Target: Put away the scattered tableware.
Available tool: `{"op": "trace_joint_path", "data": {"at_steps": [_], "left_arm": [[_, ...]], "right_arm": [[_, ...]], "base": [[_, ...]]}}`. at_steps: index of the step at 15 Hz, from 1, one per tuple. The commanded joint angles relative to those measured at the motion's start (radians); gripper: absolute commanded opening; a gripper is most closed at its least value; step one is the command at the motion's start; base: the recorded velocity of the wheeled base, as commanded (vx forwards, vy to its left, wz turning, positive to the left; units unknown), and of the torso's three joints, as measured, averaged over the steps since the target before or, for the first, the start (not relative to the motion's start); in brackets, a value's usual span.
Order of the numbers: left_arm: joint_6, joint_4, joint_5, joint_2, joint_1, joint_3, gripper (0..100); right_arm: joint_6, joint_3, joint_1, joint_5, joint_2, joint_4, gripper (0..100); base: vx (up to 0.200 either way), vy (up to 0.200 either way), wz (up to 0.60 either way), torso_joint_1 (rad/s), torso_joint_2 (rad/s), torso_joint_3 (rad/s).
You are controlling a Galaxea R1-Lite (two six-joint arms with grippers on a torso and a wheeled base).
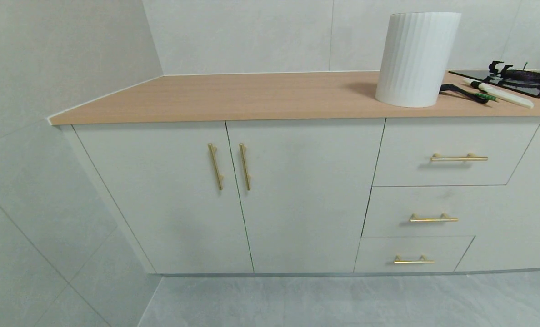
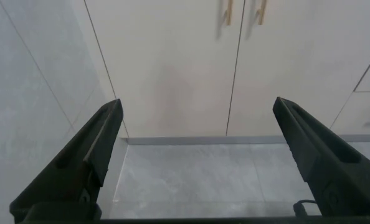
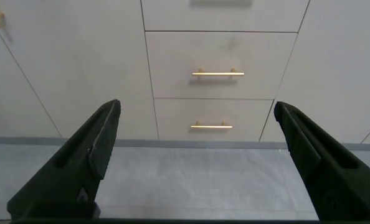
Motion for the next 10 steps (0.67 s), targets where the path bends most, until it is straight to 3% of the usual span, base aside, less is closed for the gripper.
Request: {"op": "trace_joint_path", "data": {"at_steps": [1,10], "left_arm": [[-0.004,-0.001,0.000,0.000,0.000,0.000,100],[-0.012,0.001,0.000,0.000,0.000,0.000,100]], "right_arm": [[0.002,0.000,0.001,-0.001,0.003,0.002,100],[0.015,-0.001,0.001,-0.004,0.003,0.002,100]], "base": [[0.000,0.000,0.00,0.000,0.00,0.000],[0.000,0.000,0.00,0.000,0.00,0.000]]}}
